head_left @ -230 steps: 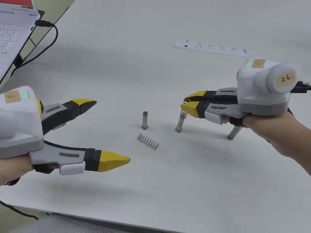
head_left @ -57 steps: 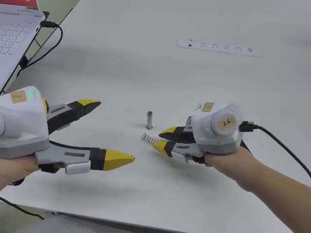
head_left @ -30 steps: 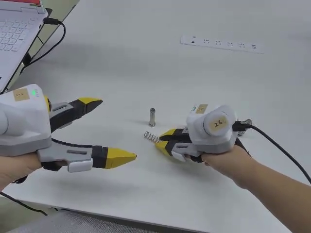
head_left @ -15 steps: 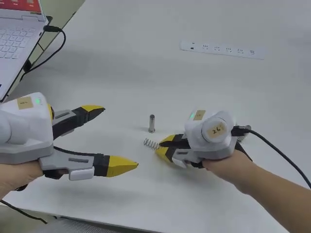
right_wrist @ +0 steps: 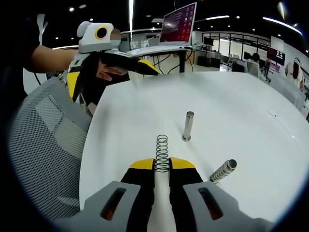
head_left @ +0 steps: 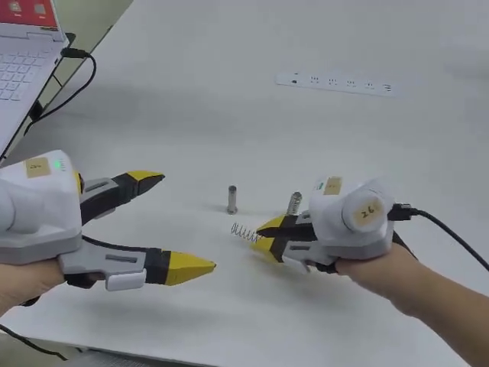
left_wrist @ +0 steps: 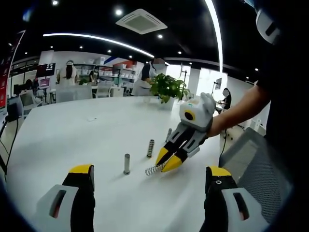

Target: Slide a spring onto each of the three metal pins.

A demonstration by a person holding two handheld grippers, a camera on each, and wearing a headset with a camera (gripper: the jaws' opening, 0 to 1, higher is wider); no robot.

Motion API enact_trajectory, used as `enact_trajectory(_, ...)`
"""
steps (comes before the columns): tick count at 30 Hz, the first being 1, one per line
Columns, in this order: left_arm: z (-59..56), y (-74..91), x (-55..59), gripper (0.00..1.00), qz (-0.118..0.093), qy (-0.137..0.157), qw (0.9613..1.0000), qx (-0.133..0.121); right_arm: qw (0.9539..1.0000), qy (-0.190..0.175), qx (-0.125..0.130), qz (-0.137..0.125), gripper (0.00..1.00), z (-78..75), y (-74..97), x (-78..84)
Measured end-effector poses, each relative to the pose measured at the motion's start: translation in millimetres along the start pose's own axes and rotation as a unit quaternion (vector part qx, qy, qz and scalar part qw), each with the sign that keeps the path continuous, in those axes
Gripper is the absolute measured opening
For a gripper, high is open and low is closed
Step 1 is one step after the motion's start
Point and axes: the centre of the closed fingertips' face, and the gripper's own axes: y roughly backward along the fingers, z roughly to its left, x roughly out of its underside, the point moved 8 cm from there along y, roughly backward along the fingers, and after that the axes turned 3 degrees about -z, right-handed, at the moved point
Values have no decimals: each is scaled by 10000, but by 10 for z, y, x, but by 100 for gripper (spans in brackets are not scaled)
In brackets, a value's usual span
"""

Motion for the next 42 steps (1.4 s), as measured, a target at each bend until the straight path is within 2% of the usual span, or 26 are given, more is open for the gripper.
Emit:
enact_trajectory(5,-61,-32,-24,93,-25,-75,9999,76,9999,34,13,-140,8,2,155,-67)
enact_trajectory(10,-108,-57,-110,87,-123,-265,9995,115,9995,217,-39,-207,8,32,298,-128)
enact_trajectory(15,-193,-159,-160,82,-136,-432,9984,328,9986,457,-172,-197,8,83,431,-152)
enact_trajectory(19,-269,-276,-121,72,-85,-375,9974,609,9977,603,-268,-170,8,103,517,-155)
enact_trajectory(22,-341,-387,-56,62,136,-370,9947,945,9972,660,-320,-155,8,103,560,-141)
enact_trajectory(28,-342,-559,-68,52,243,-383,9915,1220,9963,694,-453,-224,8,137,604,-130)
enact_trajectory(35,-351,-745,-69,38,437,-394,9840,1682,9949,804,-556,-244,8,179,615,-138)
enact_trajectory(42,-397,-799,-86,23,359,-319,9817,1845,9948,753,-607,-322,8,194,650,-153)
